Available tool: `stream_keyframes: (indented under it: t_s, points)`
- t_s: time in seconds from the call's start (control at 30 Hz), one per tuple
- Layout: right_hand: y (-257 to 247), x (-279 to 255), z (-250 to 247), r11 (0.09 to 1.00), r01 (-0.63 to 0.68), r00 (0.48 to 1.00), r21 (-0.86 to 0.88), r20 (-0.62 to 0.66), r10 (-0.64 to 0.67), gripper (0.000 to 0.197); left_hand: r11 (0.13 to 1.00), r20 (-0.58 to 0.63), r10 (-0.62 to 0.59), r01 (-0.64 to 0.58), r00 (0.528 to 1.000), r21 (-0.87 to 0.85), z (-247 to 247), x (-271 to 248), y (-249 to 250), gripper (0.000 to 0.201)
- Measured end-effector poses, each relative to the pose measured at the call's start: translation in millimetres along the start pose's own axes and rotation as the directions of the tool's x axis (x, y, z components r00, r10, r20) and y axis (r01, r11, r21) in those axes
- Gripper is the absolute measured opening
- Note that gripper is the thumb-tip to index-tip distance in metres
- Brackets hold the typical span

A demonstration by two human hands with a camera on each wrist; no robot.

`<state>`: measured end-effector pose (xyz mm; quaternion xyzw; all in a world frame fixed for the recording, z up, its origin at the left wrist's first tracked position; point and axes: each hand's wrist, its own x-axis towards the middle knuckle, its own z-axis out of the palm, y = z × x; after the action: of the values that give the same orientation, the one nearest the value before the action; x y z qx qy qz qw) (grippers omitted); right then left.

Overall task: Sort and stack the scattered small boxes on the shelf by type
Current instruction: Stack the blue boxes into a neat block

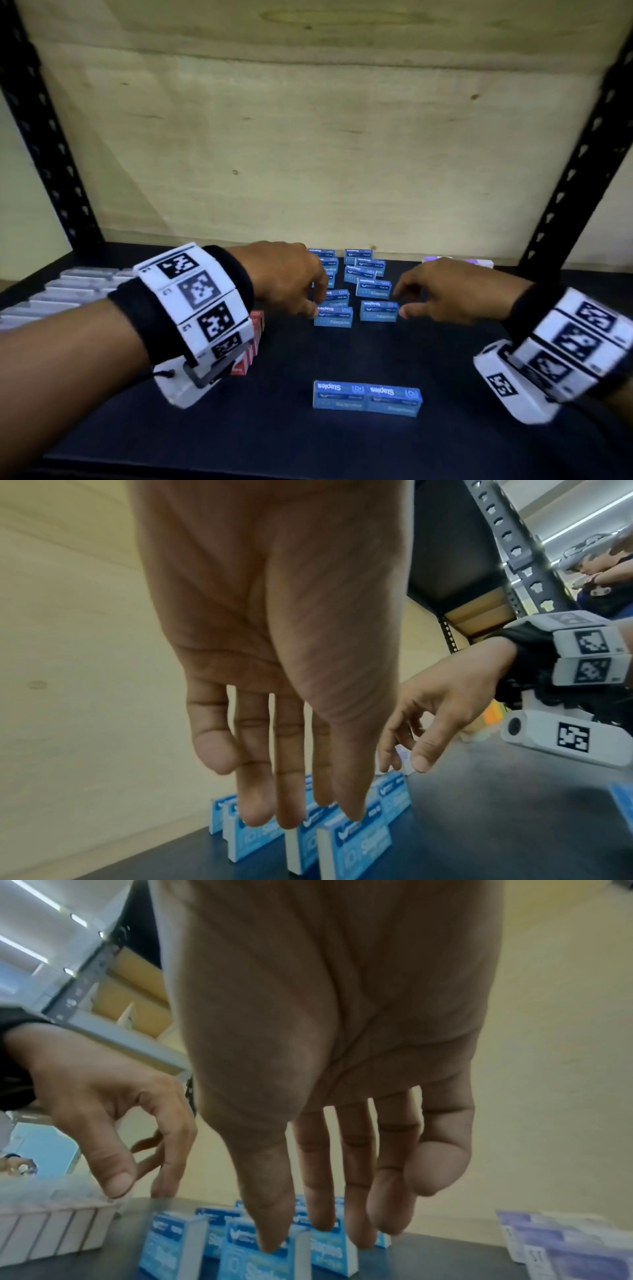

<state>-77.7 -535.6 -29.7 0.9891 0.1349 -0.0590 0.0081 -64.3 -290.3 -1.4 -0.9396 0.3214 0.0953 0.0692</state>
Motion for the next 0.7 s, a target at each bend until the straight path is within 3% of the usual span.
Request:
stream_keyframes:
  t_s: [0.17, 0.4, 0.7]
  points:
    - [-4.1, 14.8, -0.3, 0.999, 0.018, 0.996, -0.043, 0.089, -0.014, 0.016, 0.998, 0.021, 0.022, -0.023, 1.000, 0.062, 6.9, 16.4, 6.9, 0.033]
    - [-6.7, 19.4, -1.7, 0.998, 0.027, 0.995, -0.064, 0.097, -0.020, 0.017, 0.999, 0.002, 0.028, -0.028, 1.000, 0.038, 7.7, 26.3, 11.9, 0.019]
    - [-10.2, -1.2, 0.7, 0.999, 0.043, 0.996, -0.014, 0.081, -0.042, 0.017, 0.995, 0.022, 0.061, -0.063, 0.998, 0.078, 10.3, 20.3, 20.1, 0.019]
